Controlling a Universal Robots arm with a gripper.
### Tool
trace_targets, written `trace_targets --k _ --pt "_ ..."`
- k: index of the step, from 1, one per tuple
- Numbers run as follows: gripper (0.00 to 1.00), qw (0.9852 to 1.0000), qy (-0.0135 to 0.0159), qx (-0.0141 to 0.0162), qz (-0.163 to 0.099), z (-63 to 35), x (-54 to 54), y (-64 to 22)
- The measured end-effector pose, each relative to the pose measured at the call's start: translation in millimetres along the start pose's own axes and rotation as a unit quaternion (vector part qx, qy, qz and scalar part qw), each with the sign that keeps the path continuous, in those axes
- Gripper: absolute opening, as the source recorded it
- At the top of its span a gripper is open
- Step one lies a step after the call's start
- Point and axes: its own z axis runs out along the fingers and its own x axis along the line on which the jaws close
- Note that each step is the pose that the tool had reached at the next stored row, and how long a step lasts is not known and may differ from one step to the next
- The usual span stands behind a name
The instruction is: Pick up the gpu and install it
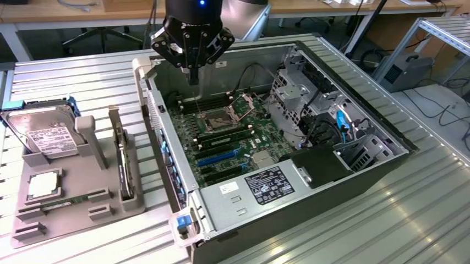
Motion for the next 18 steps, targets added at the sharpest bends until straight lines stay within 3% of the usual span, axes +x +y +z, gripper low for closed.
trace_targets --k 18 --pt "0.11 1.0 0.0 0.0 0.0 -0.3 12.0 -0.8"
